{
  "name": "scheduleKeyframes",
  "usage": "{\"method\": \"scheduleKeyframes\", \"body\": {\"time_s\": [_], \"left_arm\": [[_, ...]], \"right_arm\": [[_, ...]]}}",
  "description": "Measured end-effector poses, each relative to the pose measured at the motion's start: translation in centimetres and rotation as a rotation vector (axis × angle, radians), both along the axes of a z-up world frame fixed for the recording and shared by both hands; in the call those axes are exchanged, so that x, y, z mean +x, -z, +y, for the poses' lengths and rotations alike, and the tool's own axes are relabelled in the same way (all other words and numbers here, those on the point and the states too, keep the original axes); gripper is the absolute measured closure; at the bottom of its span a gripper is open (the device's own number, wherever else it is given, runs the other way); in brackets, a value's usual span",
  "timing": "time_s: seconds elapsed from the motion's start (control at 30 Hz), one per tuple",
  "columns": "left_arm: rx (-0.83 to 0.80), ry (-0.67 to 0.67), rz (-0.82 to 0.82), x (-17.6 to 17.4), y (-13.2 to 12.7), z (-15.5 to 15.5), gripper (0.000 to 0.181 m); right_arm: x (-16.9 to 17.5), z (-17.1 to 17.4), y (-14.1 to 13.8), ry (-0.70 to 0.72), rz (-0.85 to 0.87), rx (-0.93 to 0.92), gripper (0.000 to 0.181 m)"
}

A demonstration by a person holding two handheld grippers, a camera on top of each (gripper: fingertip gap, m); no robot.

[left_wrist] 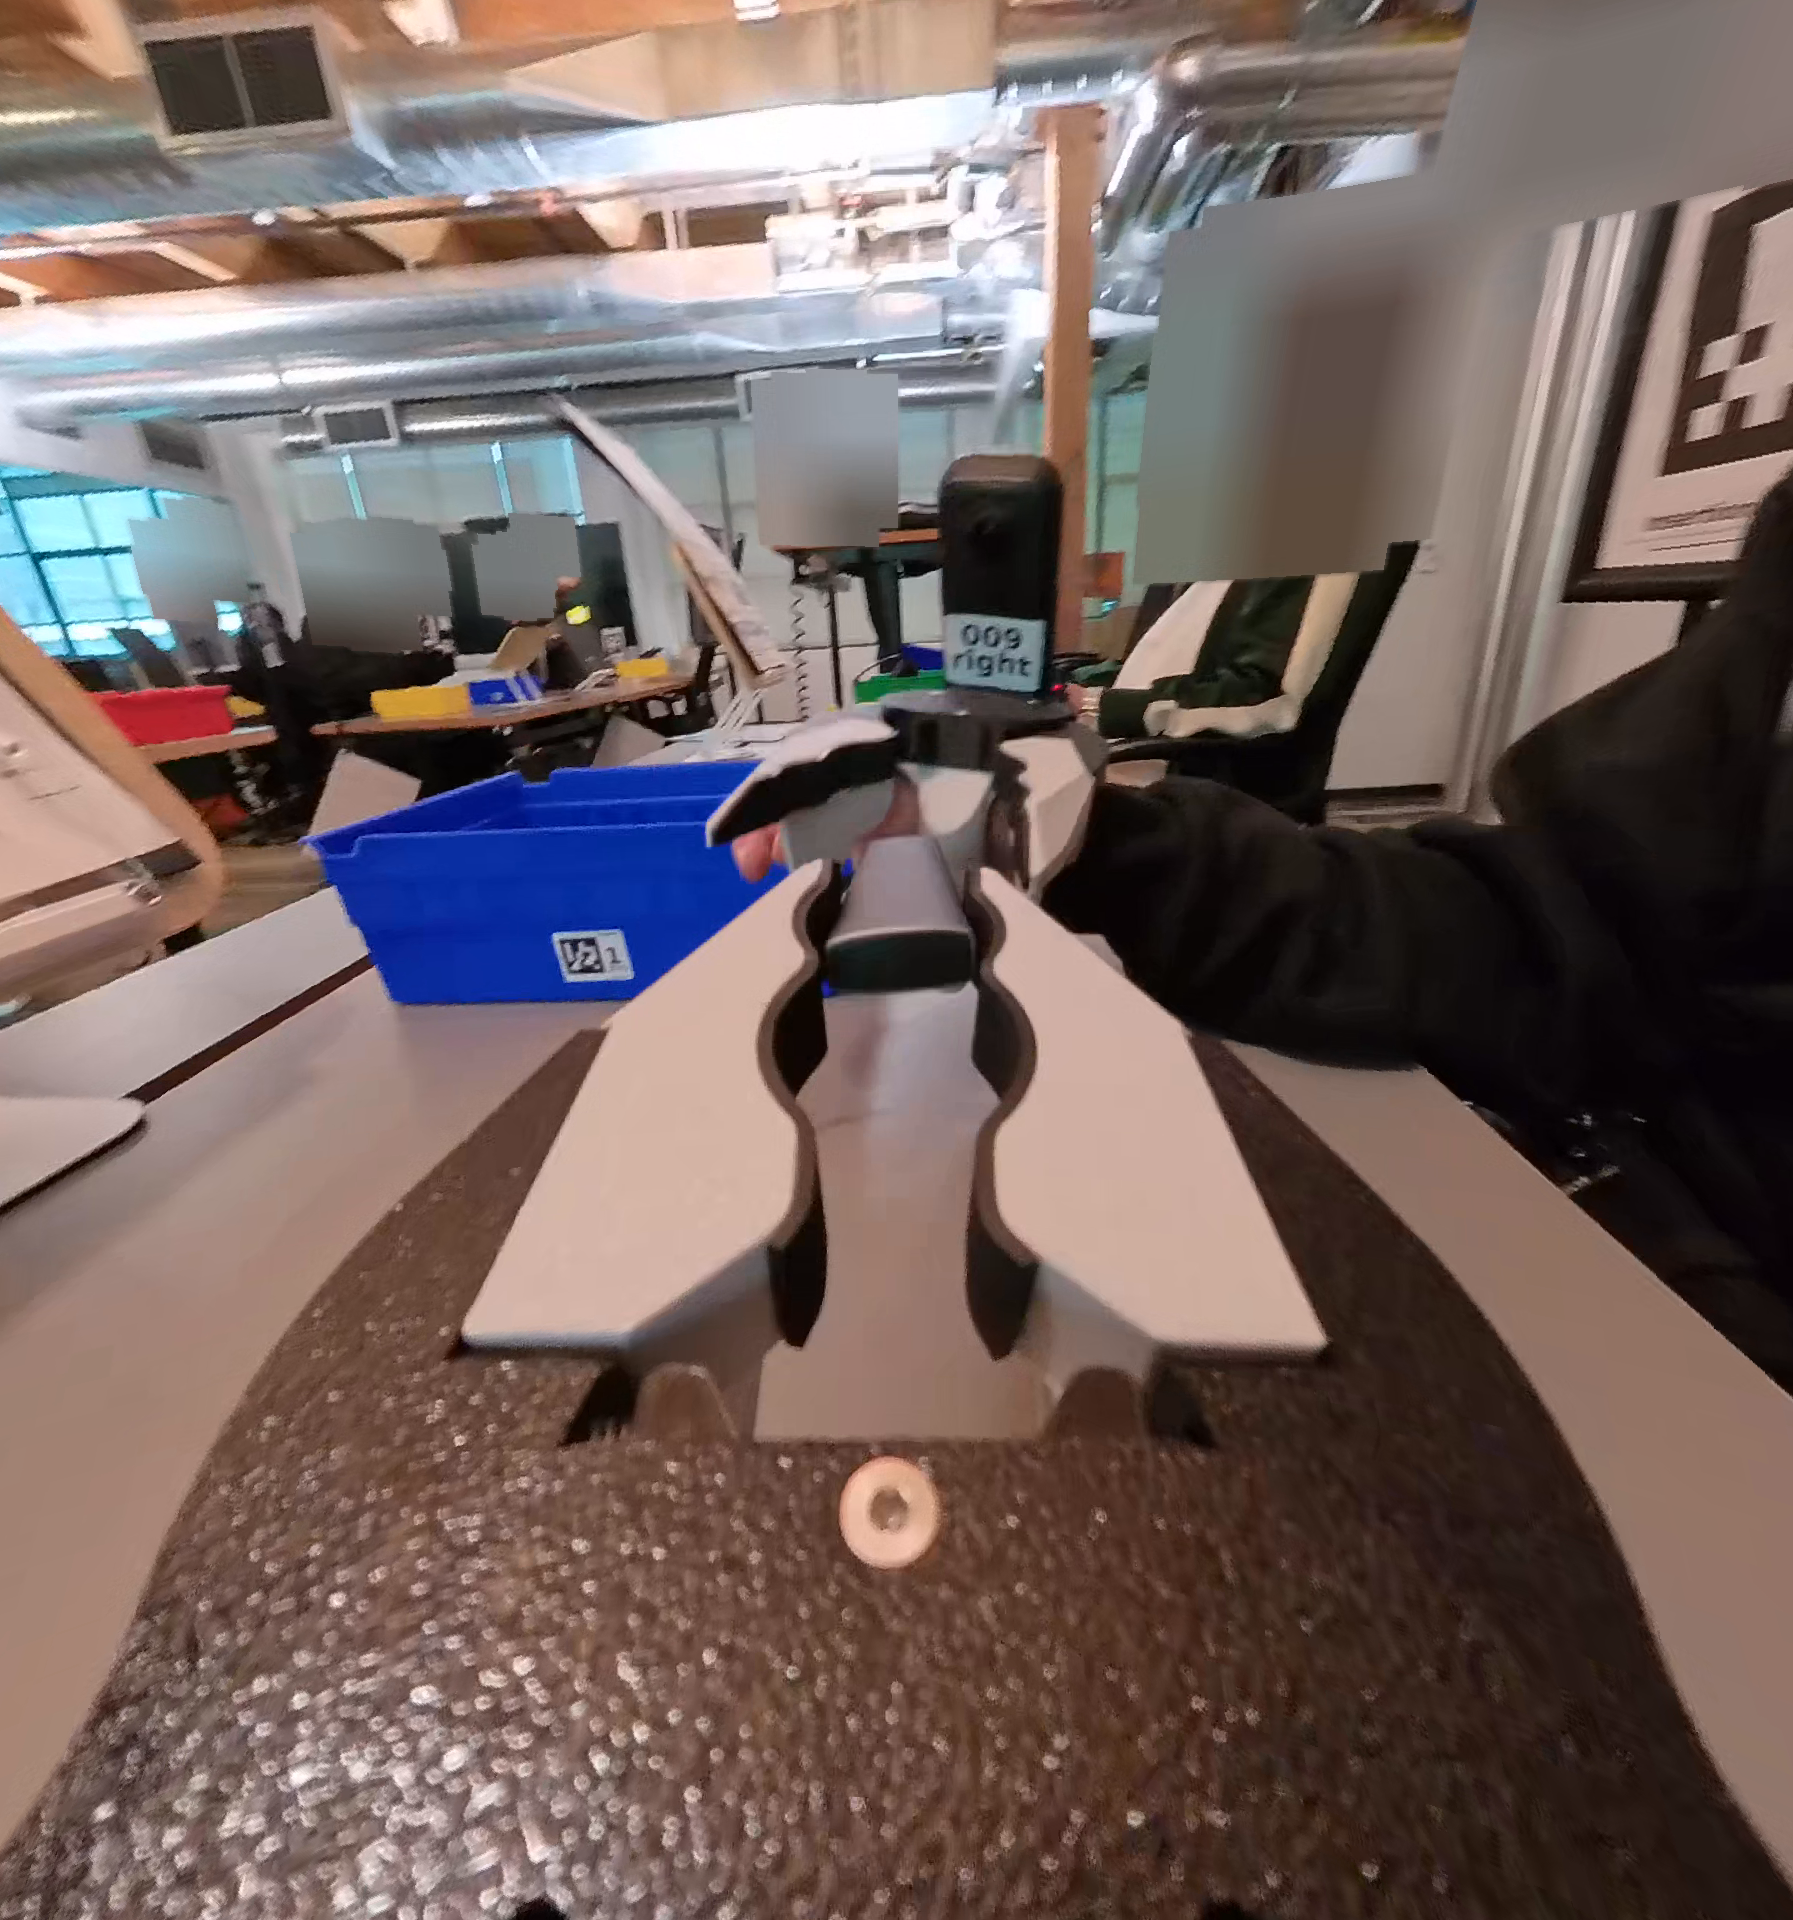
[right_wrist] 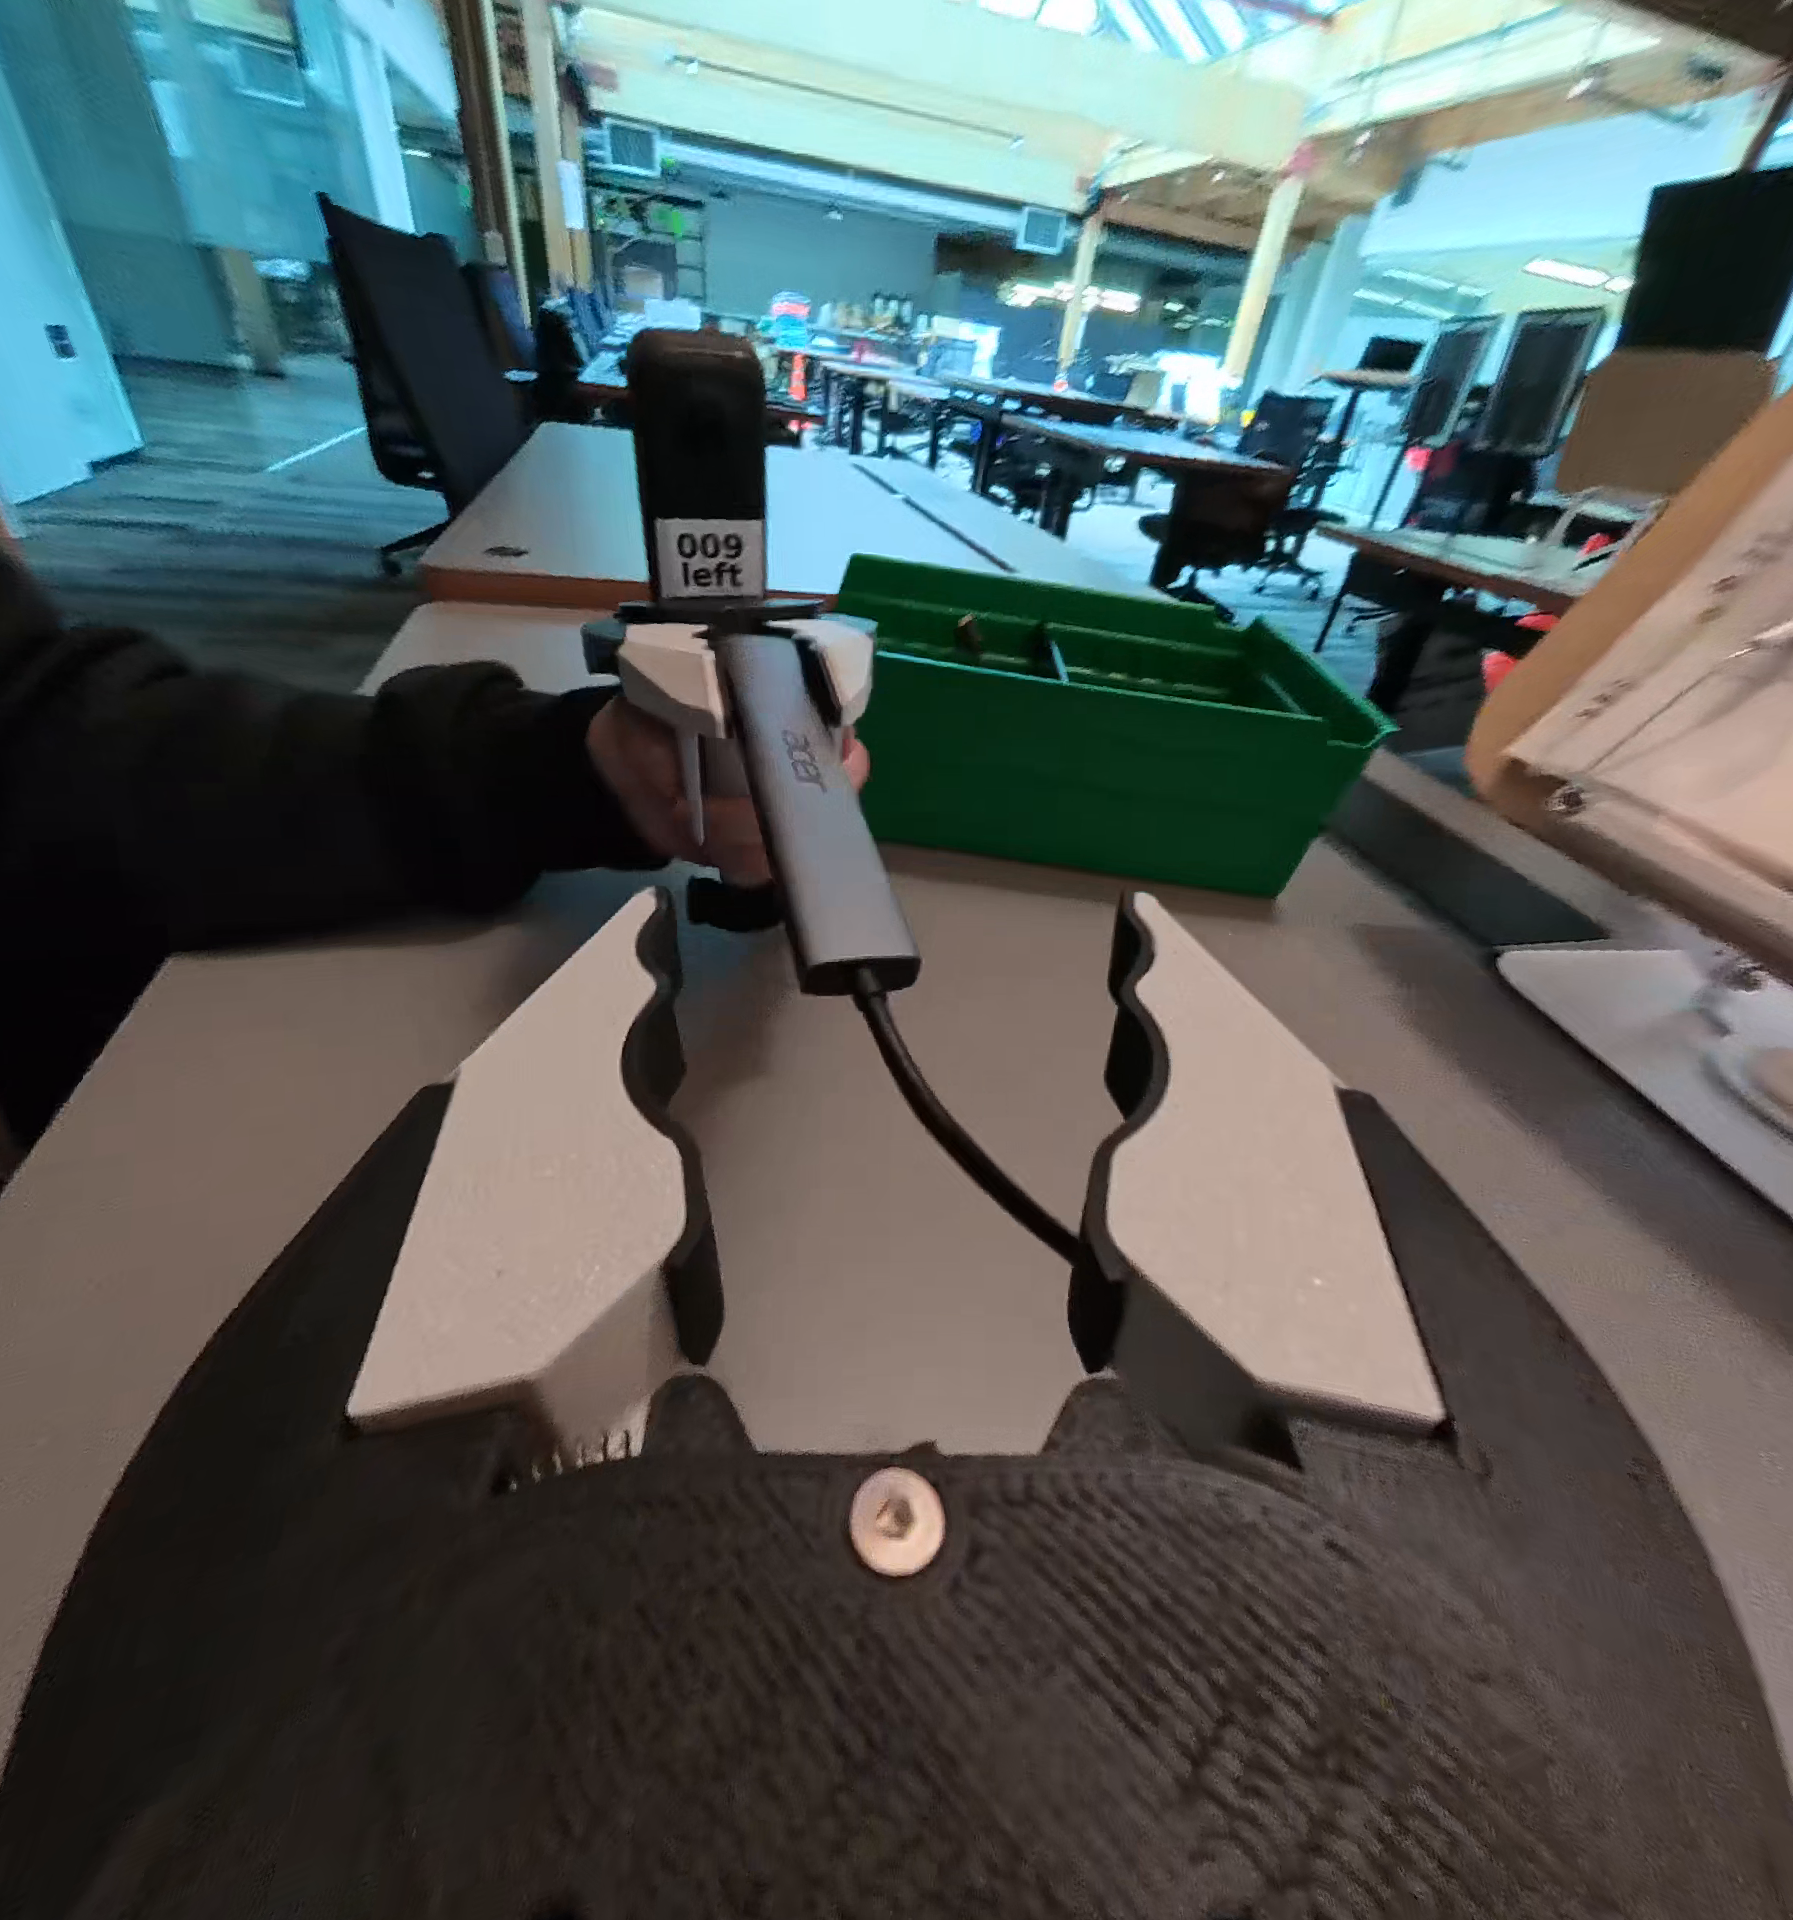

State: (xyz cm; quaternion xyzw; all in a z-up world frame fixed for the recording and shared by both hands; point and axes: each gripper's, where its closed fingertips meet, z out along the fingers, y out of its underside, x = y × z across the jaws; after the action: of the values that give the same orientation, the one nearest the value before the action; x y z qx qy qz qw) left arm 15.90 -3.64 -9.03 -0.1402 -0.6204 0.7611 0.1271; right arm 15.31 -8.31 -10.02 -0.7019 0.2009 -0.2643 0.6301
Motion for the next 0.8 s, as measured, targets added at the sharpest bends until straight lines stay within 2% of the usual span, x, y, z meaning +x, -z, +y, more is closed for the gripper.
{"method": "scheduleKeyframes", "body": {"time_s": [0.2,0.3,0.33,0.4,0.6,0.8], "left_arm": [[-0.017,0.043,-0.044,-0.9,0.4,-0.1,0.161],[-0.017,0.047,-0.05,-1.1,0.5,-0.1,0.161],[-0.017,0.048,-0.049,-1.0,0.4,-0.1,0.161],[-0.016,0.044,-0.046,-0.9,0.4,-0.1,0.16],[-0.048,0.019,-0.009,-0.2,-0.1,0.1,0.16],[-0.096,0.032,0.029,-0.1,-0.6,0.3,0.16]], "right_arm": [[-1.0,1.8,0.4,-0.129,0.051,0.072,0.126],[-0.6,2.3,2.0,-0.124,0.108,0.018,0.134],[-0.4,2.4,2.5,-0.118,0.119,-0.008,0.147],[-0.6,2.7,2.9,-0.139,0.109,-0.029,0.158],[0.1,2.6,1.4,-0.093,-0.008,0.026,0.157],[-0.2,3.0,0.8,-0.175,0.092,0.179,0.16]]}}
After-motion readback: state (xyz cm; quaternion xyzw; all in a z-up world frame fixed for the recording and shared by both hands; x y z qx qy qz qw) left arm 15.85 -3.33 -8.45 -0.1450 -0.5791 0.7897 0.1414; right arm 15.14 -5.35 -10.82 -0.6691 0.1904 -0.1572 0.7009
